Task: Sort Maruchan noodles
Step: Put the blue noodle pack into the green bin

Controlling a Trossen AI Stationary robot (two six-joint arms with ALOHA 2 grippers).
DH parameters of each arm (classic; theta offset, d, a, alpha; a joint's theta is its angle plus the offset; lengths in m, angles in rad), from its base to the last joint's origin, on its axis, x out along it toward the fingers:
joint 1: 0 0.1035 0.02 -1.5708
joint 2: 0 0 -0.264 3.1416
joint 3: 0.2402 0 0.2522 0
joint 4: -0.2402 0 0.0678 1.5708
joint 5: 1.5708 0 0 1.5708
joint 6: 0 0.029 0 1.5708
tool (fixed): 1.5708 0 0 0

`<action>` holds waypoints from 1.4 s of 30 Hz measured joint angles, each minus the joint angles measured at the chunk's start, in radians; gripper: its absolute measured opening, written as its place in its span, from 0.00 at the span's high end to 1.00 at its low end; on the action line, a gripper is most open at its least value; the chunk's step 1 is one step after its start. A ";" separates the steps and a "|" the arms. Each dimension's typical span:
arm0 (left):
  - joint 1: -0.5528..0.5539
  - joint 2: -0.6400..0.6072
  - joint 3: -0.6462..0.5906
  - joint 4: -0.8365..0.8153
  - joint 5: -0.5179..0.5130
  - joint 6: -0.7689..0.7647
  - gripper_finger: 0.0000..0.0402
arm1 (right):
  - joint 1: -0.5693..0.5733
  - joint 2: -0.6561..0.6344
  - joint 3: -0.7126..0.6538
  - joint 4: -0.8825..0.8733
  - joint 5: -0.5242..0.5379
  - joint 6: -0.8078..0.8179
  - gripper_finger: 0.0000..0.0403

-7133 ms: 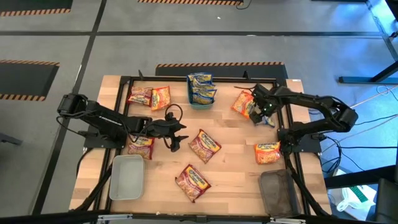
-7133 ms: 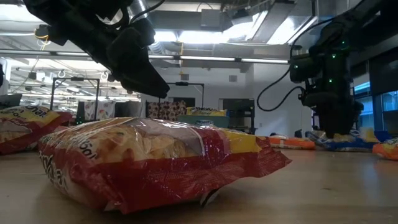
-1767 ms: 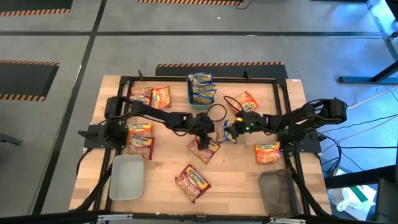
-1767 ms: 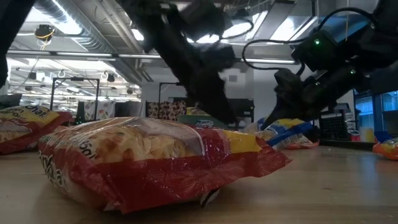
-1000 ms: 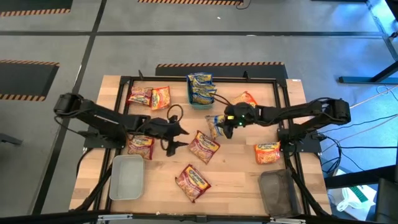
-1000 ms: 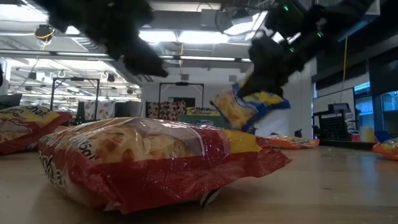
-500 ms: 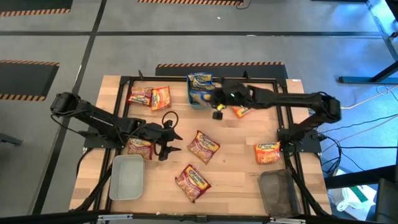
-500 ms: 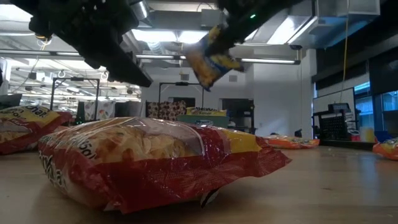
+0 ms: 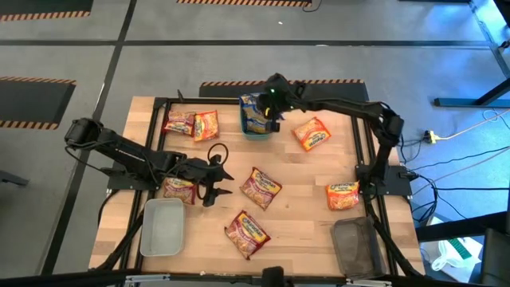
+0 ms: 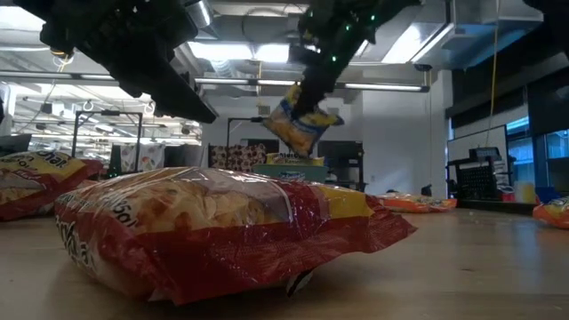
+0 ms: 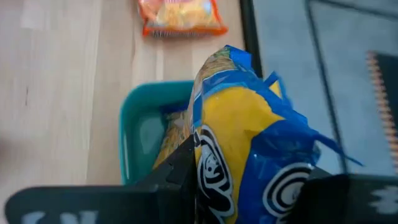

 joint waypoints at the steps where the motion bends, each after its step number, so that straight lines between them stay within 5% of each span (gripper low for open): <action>1: 0.000 0.000 0.000 0.001 0.000 0.000 0.42 | -0.008 0.008 -0.001 -0.009 -0.019 0.000 0.73; 6: 0.000 0.000 0.000 0.001 0.000 0.001 0.42 | -0.037 0.035 -0.001 -0.061 -0.082 0.001 0.73; 37: 0.000 0.000 0.000 0.006 -0.008 0.011 0.42 | -0.034 0.040 -0.002 -0.093 -0.084 -0.005 0.73; 42: 0.000 0.000 0.001 0.006 -0.010 0.011 0.42 | -0.034 0.040 -0.003 -0.039 -0.170 -0.006 0.73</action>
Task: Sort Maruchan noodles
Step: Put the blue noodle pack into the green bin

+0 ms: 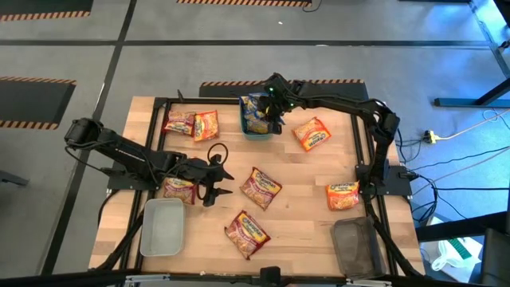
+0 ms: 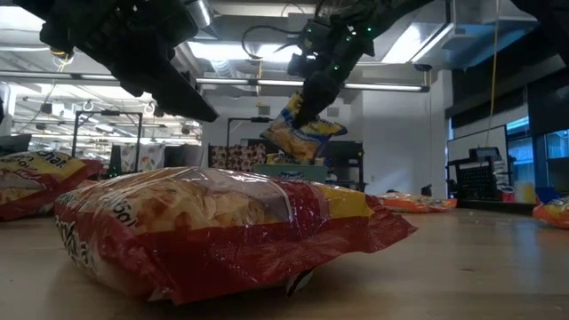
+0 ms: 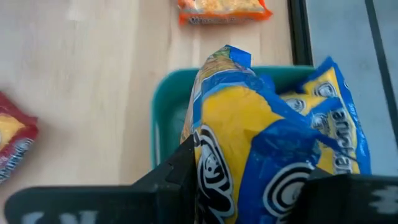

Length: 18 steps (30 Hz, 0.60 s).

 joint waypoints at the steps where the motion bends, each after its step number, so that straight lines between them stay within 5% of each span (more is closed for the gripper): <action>1: 0.000 0.000 0.000 0.000 -0.005 0.000 0.42 | 0.003 0.003 0.000 0.001 0.000 0.000 0.73; 18: 0.000 0.000 0.001 0.013 -0.059 0.000 0.42 | 0.041 0.152 0.001 -0.045 0.099 -0.027 0.73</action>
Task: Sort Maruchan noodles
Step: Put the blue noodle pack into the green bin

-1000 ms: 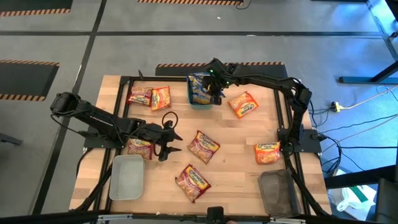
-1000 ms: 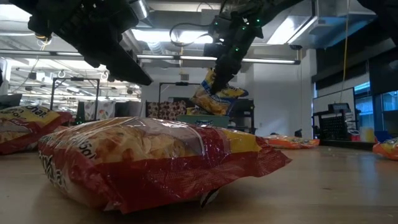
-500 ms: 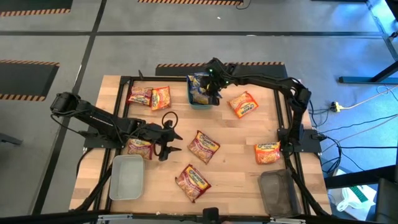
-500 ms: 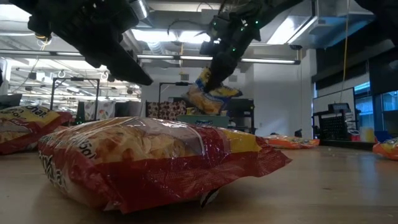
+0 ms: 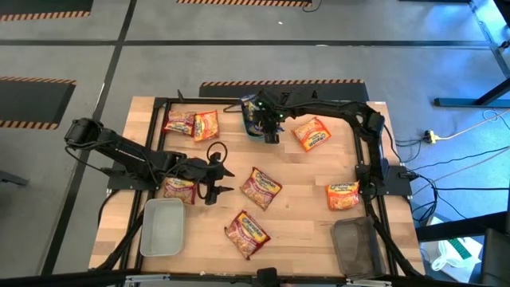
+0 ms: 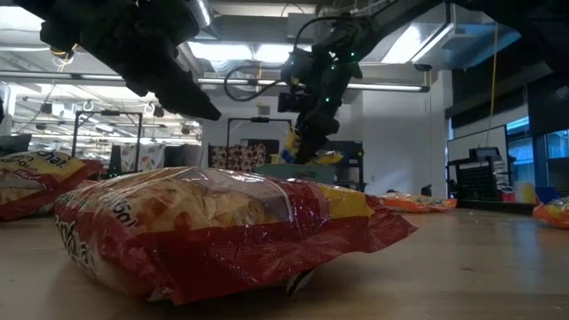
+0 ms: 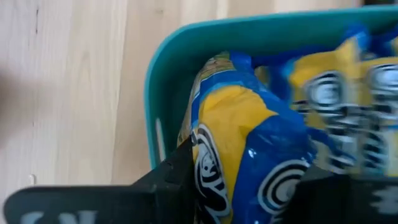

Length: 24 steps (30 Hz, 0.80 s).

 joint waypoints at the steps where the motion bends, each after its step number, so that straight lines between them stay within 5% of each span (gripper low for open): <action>1: 0.000 0.000 0.000 0.000 0.000 0.000 0.42 | 0.002 0.008 0.000 -0.002 -0.009 0.000 0.72; 10: 0.000 0.000 0.000 0.000 -0.026 0.000 0.42 | 0.019 0.045 0.000 0.027 -0.029 0.000 0.67; 24: 0.000 0.000 0.000 0.002 -0.026 0.000 0.42 | 0.018 0.056 0.064 0.007 -0.018 0.087 0.32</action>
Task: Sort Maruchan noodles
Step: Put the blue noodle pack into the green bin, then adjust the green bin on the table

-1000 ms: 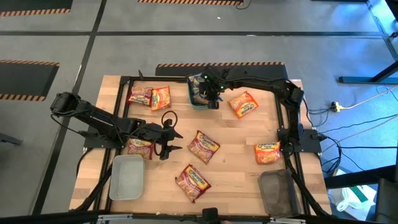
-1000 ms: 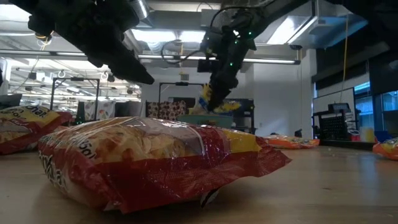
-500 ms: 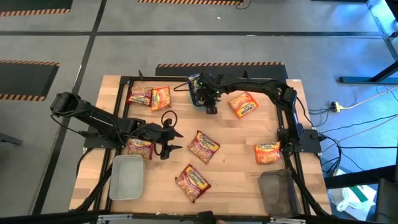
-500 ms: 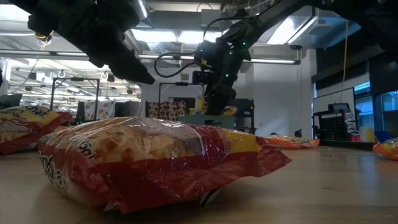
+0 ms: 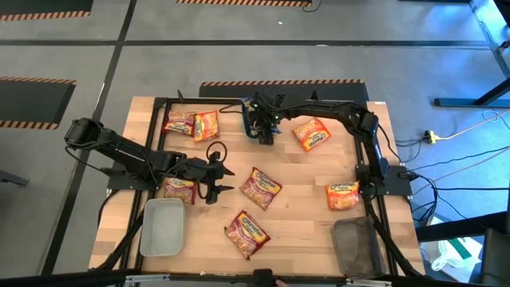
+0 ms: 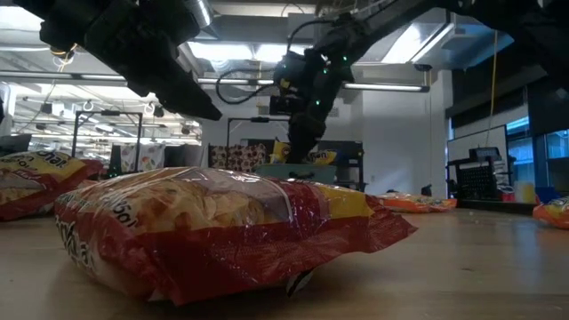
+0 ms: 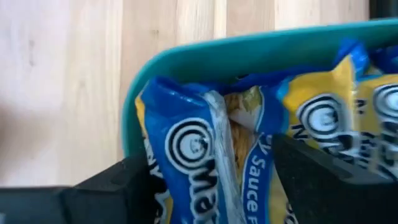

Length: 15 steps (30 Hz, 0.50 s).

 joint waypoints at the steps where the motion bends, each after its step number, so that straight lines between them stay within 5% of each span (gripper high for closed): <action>1: 0.000 0.000 0.000 0.000 0.000 0.000 0.42 | 0.000 0.000 0.023 -0.039 0.000 0.000 0.32; 8: 0.000 0.000 0.000 0.000 0.000 0.000 0.42 | 0.017 -0.001 0.187 -0.372 0.000 0.031 0.33; 15: 0.000 0.000 0.000 0.000 0.000 0.000 0.42 | 0.098 -0.059 0.170 -0.503 0.067 0.131 0.39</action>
